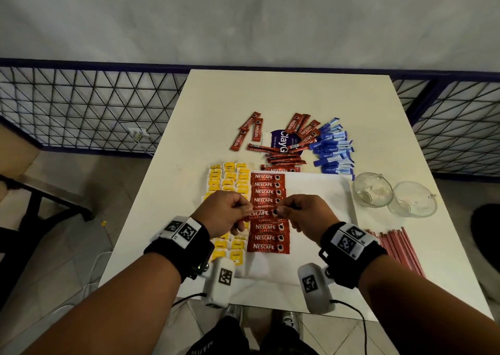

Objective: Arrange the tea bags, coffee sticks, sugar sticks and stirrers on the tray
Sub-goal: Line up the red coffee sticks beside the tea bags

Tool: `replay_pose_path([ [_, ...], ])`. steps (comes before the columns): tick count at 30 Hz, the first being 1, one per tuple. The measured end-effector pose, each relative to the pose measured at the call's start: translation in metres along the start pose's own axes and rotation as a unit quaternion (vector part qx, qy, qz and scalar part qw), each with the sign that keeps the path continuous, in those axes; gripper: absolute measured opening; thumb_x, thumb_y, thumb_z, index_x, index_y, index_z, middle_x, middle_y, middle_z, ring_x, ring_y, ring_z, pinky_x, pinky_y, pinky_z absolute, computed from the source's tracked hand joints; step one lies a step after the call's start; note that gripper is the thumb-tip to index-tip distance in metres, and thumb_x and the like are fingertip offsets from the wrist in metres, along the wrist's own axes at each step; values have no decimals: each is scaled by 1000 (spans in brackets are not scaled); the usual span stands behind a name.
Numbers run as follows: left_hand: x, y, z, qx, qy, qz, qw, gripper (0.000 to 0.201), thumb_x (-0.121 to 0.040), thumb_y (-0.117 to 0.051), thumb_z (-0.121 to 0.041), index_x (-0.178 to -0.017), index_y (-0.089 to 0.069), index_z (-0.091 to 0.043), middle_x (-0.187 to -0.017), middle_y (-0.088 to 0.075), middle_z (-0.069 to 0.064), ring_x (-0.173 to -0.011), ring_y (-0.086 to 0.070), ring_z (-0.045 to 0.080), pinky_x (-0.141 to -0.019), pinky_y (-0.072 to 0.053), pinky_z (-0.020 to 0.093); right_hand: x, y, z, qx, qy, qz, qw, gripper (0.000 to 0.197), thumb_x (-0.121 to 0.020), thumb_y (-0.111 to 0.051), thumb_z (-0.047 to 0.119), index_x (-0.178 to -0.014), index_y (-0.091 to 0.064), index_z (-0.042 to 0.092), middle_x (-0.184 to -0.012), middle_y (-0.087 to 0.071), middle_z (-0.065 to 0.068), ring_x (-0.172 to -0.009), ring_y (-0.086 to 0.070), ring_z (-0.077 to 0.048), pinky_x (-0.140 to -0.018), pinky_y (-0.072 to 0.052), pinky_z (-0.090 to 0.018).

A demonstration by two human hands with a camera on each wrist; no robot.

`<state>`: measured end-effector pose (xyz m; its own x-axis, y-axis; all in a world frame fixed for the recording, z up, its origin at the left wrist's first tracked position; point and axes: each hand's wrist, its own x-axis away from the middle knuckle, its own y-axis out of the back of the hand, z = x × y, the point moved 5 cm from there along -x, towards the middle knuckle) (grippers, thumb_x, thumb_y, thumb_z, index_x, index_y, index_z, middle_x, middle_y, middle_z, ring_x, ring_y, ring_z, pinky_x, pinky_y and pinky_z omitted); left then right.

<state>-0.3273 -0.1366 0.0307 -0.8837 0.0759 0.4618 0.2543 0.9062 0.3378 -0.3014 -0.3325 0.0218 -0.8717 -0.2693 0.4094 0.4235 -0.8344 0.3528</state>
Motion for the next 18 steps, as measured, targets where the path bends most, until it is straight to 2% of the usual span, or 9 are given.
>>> replay_pose_path([
  [2,1,-2,3,-31,14,-6,999,16,-95,-60,-23,-86,-67,-13,-66,-67,4,-49,-61,14,-47,-48,25,3,4,-13,10,-38,23,999,9,-87,-68,26,-86,-73,19,-60,-63,8,-48,-47,-5,-54,-43,-22],
  [4,2,11,15,-64,51,-72,994,27,-97,-55,-33,-87,-69,-12,-77,-70,4,-57,-63,18,-51,-48,25,7,8,-30,8,-77,41,996,10,-85,-70,27,-84,-74,18,-64,-62,-3,-50,-44,-13,-51,-42,-25],
  [5,2,23,22,-118,66,-122,983,33,-97,-51,-36,-87,-69,-10,-82,-70,6,-67,-66,23,-57,-50,28,10,9,-39,16,-95,49,994,10,-85,-70,26,-84,-74,16,-60,-60,-4,-50,-43,-15,-51,-41,-25],
  [7,4,45,38,-269,97,-191,939,34,-99,-46,-34,-94,-69,-9,-100,-70,12,-95,-64,33,-77,-51,34,17,7,-56,41,-126,67,989,10,-84,-71,23,-84,-74,14,-49,-52,0,-45,-39,-15,-48,-39,-24],
  [9,5,55,56,-330,134,-201,913,29,-98,-46,-28,-102,-69,-10,-113,-67,13,-109,-59,35,-87,-46,35,21,2,-71,59,-154,76,983,9,-82,-74,23,-83,-75,14,-50,-50,-1,-44,-39,-14,-47,-39,-24],
  [11,4,58,75,-355,164,-173,904,30,-97,-48,-29,-105,-70,-10,-117,-66,13,-112,-58,34,-88,-46,33,23,-4,-79,71,-168,75,980,5,-80,-75,22,-79,-74,17,-54,-52,-2,-46,-40,-14,-48,-39,-26],
  [13,3,58,88,-366,180,-153,900,38,-98,-46,-36,-101,-71,-7,-114,-67,15,-109,-60,35,-86,-46,34,23,-9,-80,98,-166,68,979,6,-80,-74,24,-75,-73,21,-52,-53,4,-47,-42,-12,-48,-39,-24],
  [15,2,58,98,-353,188,-146,905,43,-99,-43,-39,-94,-71,-6,-109,-69,17,-105,-61,36,-83,-46,33,22,-12,-79,121,-157,51,979,7,-80,-75,27,-75,-70,24,-53,-53,11,-50,-44,-8,-48,-36,-19],
  [18,1,54,105,-310,191,-148,920,45,-97,-44,-43,-83,-69,-8,-98,-71,16,-97,-64,36,-81,-49,32,19,-16,-79,150,-159,33,975,12,-77,-77,32,-77,-68,24,-66,-57,9,-56,-47,-6,-48,-34,-18],
])
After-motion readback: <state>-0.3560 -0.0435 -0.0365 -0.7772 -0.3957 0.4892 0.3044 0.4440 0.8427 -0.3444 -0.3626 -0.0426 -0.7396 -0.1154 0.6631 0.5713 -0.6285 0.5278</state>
